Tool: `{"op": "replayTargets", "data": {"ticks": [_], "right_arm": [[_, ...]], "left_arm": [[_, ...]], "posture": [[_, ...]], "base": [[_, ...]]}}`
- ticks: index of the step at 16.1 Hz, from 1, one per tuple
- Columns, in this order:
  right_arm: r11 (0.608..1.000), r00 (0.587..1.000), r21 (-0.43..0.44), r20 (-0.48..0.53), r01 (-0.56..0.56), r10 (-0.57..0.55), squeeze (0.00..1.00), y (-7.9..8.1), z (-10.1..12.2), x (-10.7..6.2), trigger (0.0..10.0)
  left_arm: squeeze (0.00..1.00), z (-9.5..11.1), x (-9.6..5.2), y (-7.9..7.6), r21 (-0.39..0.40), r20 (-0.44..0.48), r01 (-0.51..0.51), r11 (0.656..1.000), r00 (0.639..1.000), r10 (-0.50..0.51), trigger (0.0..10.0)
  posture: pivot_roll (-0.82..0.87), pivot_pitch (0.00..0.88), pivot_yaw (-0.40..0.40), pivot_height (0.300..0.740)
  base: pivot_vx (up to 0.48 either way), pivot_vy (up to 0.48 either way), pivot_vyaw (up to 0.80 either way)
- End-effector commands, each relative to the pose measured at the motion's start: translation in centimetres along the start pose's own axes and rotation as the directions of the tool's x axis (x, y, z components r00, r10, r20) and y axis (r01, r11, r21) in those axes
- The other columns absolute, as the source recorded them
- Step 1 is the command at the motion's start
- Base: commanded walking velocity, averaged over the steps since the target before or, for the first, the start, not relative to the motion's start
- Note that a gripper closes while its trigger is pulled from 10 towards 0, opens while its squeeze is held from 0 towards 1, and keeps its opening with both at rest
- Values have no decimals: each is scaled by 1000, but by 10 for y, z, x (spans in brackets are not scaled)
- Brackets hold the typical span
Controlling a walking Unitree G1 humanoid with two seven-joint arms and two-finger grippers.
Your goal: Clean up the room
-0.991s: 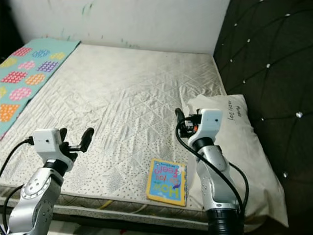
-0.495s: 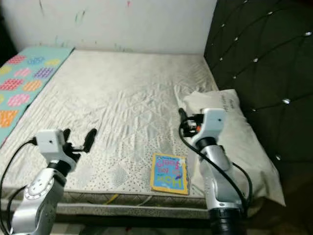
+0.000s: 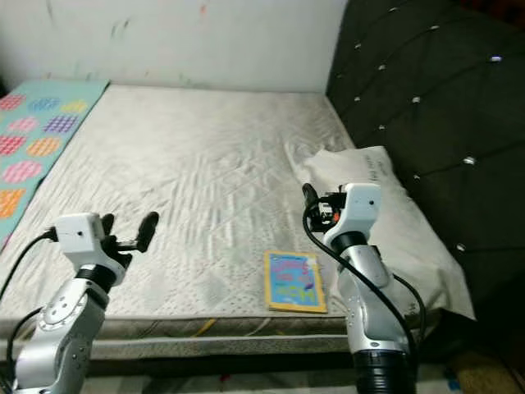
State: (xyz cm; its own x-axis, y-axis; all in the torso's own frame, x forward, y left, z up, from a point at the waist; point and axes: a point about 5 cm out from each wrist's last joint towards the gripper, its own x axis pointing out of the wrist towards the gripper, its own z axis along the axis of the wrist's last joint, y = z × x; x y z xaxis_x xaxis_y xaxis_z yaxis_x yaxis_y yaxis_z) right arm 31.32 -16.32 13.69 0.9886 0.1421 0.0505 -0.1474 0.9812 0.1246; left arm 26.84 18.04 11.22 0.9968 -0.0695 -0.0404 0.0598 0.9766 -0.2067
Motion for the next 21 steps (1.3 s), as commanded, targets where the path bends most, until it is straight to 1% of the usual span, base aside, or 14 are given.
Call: {"op": "replayTargets", "data": {"ticks": [1,6,11,21], "right_arm": [[1000,1000,-1,3,-6,6,0,3,3,3,10000],[1000,1000,-6,-2,-11,11,0,3,3,3,10000],[1000,1000,-10,-11,-19,19,0,6,0,1,10000],[999,1000,-19,-13,-26,25,0,5,1,3,10000]], "left_arm": [[0,3,1,1,-4,4,-6,1000,1000,6,10000],[0,3,2,1,-7,3,-12,1000,1000,12,10000],[0,3,1,4,-6,1,-23,1000,1000,23,10000],[0,2,3,3,-3,-2,-24,1000,1000,24,10000]], "posture": [[-111,0,-17,740],[-113,0,-16,740],[-109,0,-18,740],[-111,0,-21,740]], "base": [[0,409,0],[0,415,-633],[0,435,0],[0,439,0]]}}
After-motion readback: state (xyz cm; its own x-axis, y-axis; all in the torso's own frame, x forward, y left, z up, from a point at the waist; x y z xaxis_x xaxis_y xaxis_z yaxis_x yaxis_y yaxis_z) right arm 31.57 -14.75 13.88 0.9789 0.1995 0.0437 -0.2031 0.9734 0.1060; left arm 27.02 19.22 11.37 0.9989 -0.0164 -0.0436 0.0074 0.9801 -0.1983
